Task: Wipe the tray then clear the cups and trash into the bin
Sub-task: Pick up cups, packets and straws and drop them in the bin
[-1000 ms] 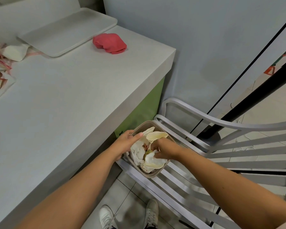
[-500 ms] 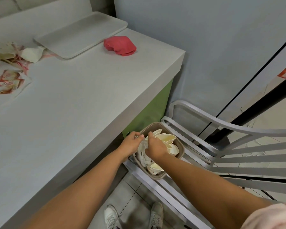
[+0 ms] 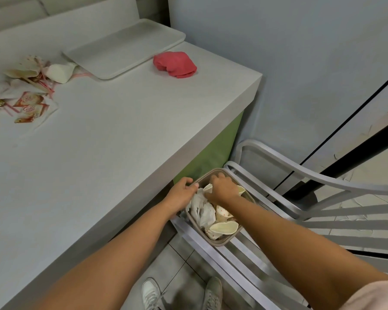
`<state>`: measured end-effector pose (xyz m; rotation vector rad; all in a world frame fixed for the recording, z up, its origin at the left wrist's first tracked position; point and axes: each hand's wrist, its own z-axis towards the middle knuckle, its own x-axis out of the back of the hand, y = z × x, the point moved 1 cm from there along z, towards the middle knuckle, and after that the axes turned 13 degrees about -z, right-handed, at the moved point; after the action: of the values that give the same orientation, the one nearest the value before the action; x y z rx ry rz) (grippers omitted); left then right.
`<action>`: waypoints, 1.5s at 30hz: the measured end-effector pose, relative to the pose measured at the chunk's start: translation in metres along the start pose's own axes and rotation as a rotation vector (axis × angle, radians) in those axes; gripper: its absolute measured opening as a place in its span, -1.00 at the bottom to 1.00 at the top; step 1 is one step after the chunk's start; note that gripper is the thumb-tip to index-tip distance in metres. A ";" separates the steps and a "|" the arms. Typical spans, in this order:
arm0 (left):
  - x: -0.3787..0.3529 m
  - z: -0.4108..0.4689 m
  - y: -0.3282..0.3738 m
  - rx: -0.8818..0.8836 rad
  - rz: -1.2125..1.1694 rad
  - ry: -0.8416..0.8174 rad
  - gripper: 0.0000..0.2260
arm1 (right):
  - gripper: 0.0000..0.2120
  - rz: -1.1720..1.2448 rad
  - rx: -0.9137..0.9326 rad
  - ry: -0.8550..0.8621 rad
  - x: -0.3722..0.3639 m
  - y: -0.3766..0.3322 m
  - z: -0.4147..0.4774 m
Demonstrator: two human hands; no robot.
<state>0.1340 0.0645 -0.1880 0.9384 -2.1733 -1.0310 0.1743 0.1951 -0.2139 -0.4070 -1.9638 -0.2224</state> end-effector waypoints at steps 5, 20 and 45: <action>-0.004 -0.003 0.016 -0.073 0.048 -0.017 -0.73 | -0.80 -0.102 0.031 -0.162 0.042 0.008 0.008; 0.070 -0.071 0.130 -0.813 -0.179 0.305 -0.94 | -0.63 -0.251 0.194 -0.201 0.218 -0.073 -0.033; 0.381 -0.069 0.046 -0.323 0.166 0.688 -0.81 | -0.57 -0.147 0.315 0.110 0.211 -0.329 0.022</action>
<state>-0.0628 -0.2394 -0.0445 0.7912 -1.4388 -0.7911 -0.0490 -0.0634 -0.0218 -0.0450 -1.8816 -0.0254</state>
